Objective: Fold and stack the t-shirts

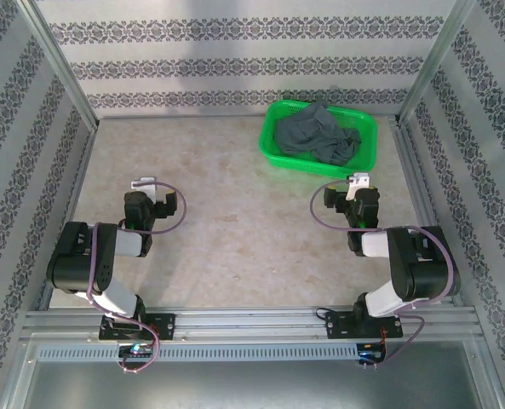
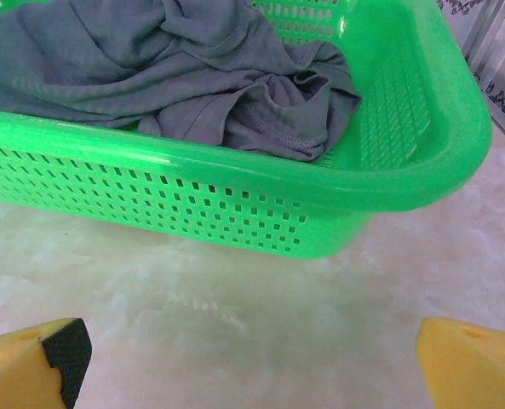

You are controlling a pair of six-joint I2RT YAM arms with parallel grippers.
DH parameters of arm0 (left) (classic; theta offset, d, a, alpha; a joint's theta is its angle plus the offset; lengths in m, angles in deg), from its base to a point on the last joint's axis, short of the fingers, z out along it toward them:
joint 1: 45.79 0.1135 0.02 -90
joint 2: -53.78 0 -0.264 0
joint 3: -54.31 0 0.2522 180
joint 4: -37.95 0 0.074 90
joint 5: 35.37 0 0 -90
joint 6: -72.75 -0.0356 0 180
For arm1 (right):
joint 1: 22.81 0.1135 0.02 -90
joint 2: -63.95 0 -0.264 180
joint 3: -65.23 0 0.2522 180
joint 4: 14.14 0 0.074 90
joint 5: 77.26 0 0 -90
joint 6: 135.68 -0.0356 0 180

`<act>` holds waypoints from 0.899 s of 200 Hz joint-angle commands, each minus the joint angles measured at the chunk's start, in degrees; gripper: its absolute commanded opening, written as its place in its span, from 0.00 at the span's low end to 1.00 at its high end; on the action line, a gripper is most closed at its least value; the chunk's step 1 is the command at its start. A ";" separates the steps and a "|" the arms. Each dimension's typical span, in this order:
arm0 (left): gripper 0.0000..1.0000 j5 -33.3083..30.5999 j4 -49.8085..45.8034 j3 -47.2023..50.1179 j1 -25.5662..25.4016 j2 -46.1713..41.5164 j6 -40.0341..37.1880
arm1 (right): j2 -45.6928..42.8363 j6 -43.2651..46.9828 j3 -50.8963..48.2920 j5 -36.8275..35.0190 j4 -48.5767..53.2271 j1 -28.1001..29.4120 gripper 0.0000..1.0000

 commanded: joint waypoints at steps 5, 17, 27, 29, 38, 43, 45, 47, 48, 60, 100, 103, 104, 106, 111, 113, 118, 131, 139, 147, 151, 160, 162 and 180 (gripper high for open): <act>1.00 0.68 2.72 -0.28 -0.10 -0.12 -0.51 | -0.67 -0.38 0.72 1.47 -1.59 -0.29 0.98; 1.00 0.70 2.69 -0.28 -0.15 -0.12 -0.48 | -0.66 -0.45 0.72 1.48 -1.50 -0.25 0.98; 1.00 0.71 2.69 -0.28 -0.15 -0.16 -0.51 | -0.63 -0.38 0.72 1.48 -1.50 -0.27 0.98; 1.00 0.70 2.70 -0.28 -0.12 -0.16 -0.51 | -0.66 -0.44 0.72 1.45 -1.50 -0.27 0.98; 1.00 0.71 2.73 -0.28 -0.12 -0.10 -0.51 | -0.66 -0.41 0.72 1.45 -1.50 -0.30 0.98; 1.00 0.67 2.74 -0.28 -0.16 -0.09 -0.52 | -0.61 -0.42 0.71 1.51 -1.50 -0.27 0.98; 1.00 0.69 2.69 -0.22 -0.14 -0.13 -0.52 | -0.61 -0.45 0.72 1.48 -1.50 -0.29 0.98; 1.00 0.67 2.72 -0.27 -0.16 -0.16 -0.51 | -0.65 -0.45 0.70 1.45 -1.50 -0.32 0.98; 1.00 0.67 2.73 -0.23 -0.12 -0.16 -0.47 | -0.63 -0.41 0.71 1.45 -1.50 -0.34 0.98; 1.00 0.74 2.74 -0.28 -0.16 -0.08 -0.51 | -0.65 -0.41 0.71 1.49 -1.50 -0.27 0.98; 1.00 0.68 2.81 -0.24 -0.16 -0.09 -0.51 | -0.66 -0.37 0.71 1.52 -1.50 -0.27 0.98; 1.00 0.67 2.78 -0.25 -0.16 -0.06 -0.51 | -0.68 -0.40 0.72 1.49 -1.50 -0.32 0.98; 1.00 0.67 2.80 -0.22 -0.16 -0.07 -0.51 | -0.68 -0.43 0.67 1.46 -1.50 -0.30 0.98; 1.00 0.69 2.77 -0.27 -0.16 -0.12 -0.47 | -0.69 -0.41 0.71 1.54 -1.50 -0.34 0.98; 1.00 0.67 2.78 -0.28 -0.14 -0.07 -0.51 | -0.61 -0.45 0.71 1.60 -1.50 -0.32 0.98; 1.00 0.71 2.75 -0.33 -0.16 -0.12 -0.45 | -0.60 -0.43 0.72 1.57 -1.50 -0.28 0.98; 1.00 0.67 2.69 -0.28 -0.16 -0.16 -0.46 | -0.68 -0.39 0.72 1.55 -1.50 -0.31 0.98; 1.00 0.80 2.74 -0.27 -0.08 -0.12 -0.47 | -0.69 -0.41 0.70 1.60 -1.50 -0.27 0.98; 1.00 0.73 2.74 -0.33 -0.16 -0.13 -0.51 | -0.64 -0.41 0.71 1.58 -1.50 -0.37 0.98; 1.00 0.72 2.72 -0.34 -0.16 -0.15 -0.49 | -0.61 -0.41 0.71 1.55 -1.50 -0.36 0.98; 1.00 0.78 2.71 -0.30 -0.16 -0.14 -0.51 | -0.63 -0.41 0.72 1.47 -1.50 -0.29 0.98; 1.00 0.67 2.64 -0.32 -0.16 -0.11 -0.36 | -0.60 -0.47 0.78 1.58 -1.42 -0.36 0.98; 1.00 0.54 2.67 -0.27 -0.14 -0.13 -0.34 | -0.60 -0.48 0.80 1.54 -1.42 -0.36 0.98; 1.00 -0.36 5.78 1.38 -0.29 -0.73 -0.19 | -1.88 -1.03 0.67 -1.92 -1.57 0.18 0.98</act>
